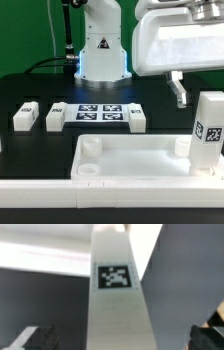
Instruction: Assemble desk
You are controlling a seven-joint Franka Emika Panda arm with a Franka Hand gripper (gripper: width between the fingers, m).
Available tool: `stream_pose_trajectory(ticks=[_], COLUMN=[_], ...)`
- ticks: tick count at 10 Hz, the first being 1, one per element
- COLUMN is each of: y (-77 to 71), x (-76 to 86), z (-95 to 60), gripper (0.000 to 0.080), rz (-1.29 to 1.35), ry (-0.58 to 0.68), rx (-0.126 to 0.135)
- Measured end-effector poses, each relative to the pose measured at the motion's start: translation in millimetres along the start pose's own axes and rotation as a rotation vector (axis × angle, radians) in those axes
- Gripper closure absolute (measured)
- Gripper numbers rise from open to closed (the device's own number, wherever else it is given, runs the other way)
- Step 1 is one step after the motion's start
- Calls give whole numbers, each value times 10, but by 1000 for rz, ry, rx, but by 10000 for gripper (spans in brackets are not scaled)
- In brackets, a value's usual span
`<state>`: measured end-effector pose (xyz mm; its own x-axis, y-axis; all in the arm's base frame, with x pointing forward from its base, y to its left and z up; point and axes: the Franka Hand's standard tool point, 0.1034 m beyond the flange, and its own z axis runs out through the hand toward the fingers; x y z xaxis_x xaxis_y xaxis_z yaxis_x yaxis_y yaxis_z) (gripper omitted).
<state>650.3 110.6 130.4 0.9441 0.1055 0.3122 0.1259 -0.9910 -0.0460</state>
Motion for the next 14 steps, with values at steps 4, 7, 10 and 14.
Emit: stream_pose_trajectory(ticks=[4, 7, 10, 14], y=[-25, 75, 85, 80], x=[-67, -30, -30, -30], z=[48, 118, 118, 119], gripper=[151, 151, 269, 511], rz=[1, 12, 36, 254], ry=[-202, -238, -238, -237], rx=[7, 0, -3, -26])
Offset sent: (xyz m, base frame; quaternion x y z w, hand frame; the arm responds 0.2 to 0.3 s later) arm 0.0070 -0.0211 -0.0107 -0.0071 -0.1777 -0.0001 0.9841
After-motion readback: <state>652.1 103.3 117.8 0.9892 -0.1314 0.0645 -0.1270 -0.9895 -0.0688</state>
